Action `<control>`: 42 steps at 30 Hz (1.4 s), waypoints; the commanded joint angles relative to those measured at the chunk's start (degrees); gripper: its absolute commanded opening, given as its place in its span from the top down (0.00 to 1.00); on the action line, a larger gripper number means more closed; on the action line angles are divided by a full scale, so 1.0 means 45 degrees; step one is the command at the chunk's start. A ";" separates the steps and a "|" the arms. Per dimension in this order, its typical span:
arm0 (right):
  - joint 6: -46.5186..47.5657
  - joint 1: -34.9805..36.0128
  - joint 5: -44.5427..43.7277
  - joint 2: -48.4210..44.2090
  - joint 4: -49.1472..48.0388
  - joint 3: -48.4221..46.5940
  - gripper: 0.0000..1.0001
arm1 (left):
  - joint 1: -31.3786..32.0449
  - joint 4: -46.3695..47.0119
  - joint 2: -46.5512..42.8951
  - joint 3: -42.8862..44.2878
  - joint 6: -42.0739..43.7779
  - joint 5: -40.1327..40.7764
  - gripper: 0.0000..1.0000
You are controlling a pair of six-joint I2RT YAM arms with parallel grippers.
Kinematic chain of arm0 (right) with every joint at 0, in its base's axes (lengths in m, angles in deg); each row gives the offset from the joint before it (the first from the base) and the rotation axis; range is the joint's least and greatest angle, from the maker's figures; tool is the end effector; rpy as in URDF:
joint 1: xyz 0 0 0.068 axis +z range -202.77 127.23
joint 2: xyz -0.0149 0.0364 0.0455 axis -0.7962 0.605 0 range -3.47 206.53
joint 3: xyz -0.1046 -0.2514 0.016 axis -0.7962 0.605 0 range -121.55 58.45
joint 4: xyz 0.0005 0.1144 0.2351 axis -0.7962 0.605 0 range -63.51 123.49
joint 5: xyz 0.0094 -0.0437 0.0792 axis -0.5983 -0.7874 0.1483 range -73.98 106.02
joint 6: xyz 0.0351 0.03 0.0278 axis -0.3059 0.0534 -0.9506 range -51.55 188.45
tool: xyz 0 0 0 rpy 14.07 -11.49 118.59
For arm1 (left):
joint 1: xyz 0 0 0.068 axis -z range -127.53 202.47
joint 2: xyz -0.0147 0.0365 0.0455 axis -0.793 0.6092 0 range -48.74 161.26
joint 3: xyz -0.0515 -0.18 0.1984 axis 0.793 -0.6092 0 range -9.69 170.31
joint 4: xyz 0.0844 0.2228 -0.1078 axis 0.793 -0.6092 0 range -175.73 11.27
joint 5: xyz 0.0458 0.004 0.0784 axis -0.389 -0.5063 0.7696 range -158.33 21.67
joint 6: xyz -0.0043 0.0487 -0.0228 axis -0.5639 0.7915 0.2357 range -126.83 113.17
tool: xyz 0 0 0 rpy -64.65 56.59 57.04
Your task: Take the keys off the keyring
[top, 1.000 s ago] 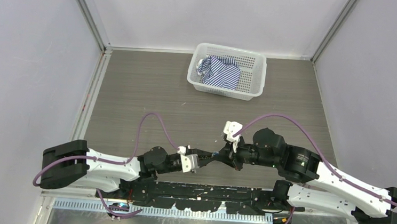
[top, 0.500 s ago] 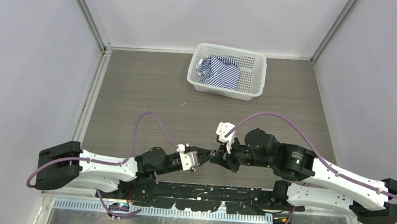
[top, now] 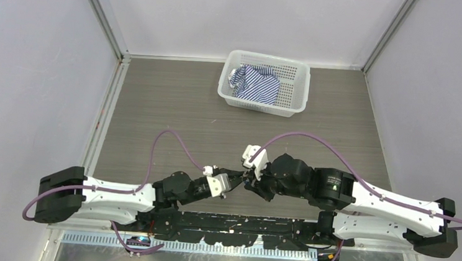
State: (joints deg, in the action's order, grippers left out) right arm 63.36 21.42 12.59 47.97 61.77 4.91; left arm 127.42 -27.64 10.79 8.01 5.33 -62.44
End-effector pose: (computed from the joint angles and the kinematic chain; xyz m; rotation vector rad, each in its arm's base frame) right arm 0.0538 0.1820 0.3290 -1.2416 1.8670 0.7219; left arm 0.0598 -0.2083 0.2398 0.9419 1.1188 -0.8304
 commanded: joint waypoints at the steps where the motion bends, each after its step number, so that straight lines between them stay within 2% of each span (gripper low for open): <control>1: -0.0185 0.0114 -0.1090 0.0302 0.0733 -0.1050 0.99 | 0.0039 0.0936 -0.0334 0.0455 -0.0145 0.0495 0.99; 14: 0.0327 0.0113 -0.0744 0.0072 0.0666 -0.2670 0.99 | 0.0082 0.0697 0.0298 0.0461 -0.0456 0.0739 0.99; 17: 0.0328 0.0114 -0.0688 0.0064 0.0561 -0.2690 0.99 | 0.0084 0.0698 0.0346 0.0477 -0.0394 0.0548 0.91; 22: 0.0324 0.0114 -0.0590 -0.0060 0.0378 -0.2678 0.99 | 0.0123 0.0678 0.0235 0.0407 -0.0189 0.0163 0.67; 30: 0.0328 0.0114 -0.0195 -0.0292 0.0195 -0.2520 0.99 | 0.0176 0.0658 -0.0018 0.0307 0.0238 -0.0217 0.49; 36: 0.0063 0.0113 0.0424 -0.0640 -0.0111 -0.2344 0.99 | 0.0163 0.1549 -0.0048 -0.0040 0.0819 -0.0559 0.44; 42: -0.0217 0.0112 0.1079 -0.0903 -0.0381 -0.2359 0.99 | 0.0163 0.1959 0.0052 0.0004 0.1057 -0.0578 0.49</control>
State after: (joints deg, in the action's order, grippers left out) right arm 63.65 21.64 14.08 45.63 65.90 -3.94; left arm 128.10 -24.52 11.56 8.14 8.44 -64.54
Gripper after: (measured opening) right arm 0.055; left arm 0.531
